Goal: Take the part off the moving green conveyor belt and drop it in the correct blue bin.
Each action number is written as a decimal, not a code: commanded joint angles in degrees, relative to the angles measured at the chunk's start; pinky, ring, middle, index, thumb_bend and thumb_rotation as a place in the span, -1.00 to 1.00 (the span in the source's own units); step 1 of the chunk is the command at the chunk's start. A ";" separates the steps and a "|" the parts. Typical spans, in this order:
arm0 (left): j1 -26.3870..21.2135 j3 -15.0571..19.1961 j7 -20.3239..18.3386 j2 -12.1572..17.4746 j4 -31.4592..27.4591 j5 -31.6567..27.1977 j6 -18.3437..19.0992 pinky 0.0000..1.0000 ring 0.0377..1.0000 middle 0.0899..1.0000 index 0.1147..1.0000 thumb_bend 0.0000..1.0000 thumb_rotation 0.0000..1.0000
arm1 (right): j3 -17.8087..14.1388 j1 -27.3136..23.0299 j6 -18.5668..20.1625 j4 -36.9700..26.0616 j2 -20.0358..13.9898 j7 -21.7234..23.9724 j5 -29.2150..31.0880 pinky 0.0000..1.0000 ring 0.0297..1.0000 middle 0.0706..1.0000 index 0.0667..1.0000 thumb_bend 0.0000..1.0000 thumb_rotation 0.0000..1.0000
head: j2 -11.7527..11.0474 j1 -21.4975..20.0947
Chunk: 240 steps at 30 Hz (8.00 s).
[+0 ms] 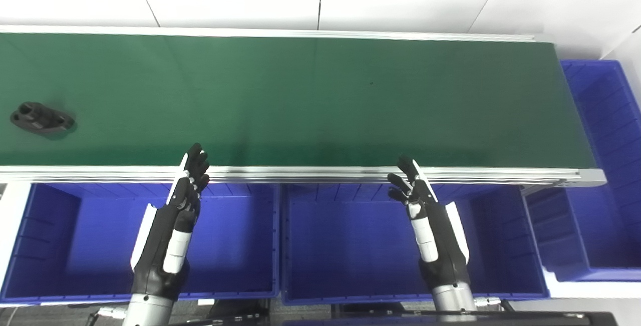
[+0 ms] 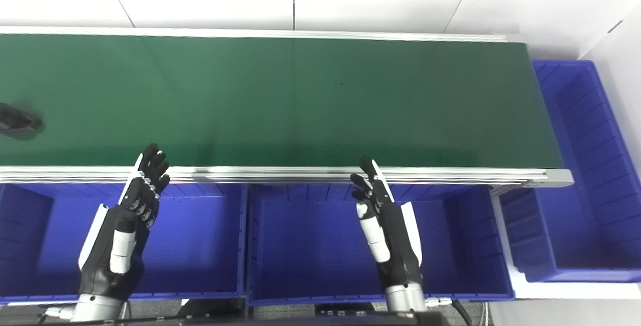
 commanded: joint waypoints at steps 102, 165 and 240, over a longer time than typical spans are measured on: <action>0.11 -6.93 7.53 -7.06 12.98 11.48 -14.03 0.42 0.68 0.74 1.00 0.66 0.55 | -10.21 -1.55 -23.03 9.12 -4.63 7.45 14.95 1.00 0.98 1.00 1.00 0.47 0.73 | -18.92 28.78; 0.07 -9.18 8.52 -9.33 9.78 17.81 -8.32 0.72 0.99 1.00 1.00 0.57 0.79 | 17.51 -55.19 9.12 29.00 3.62 3.06 -49.54 0.06 0.37 0.52 0.63 0.74 -0.04 | -16.57 28.60; 1.95 -12.11 9.63 -10.38 6.18 17.42 -5.09 0.77 0.99 1.00 1.00 0.55 0.75 | 26.76 -50.45 12.37 48.04 2.64 -6.93 -46.37 -0.77 -0.72 -0.64 -0.14 0.02 -0.71 | -12.29 28.50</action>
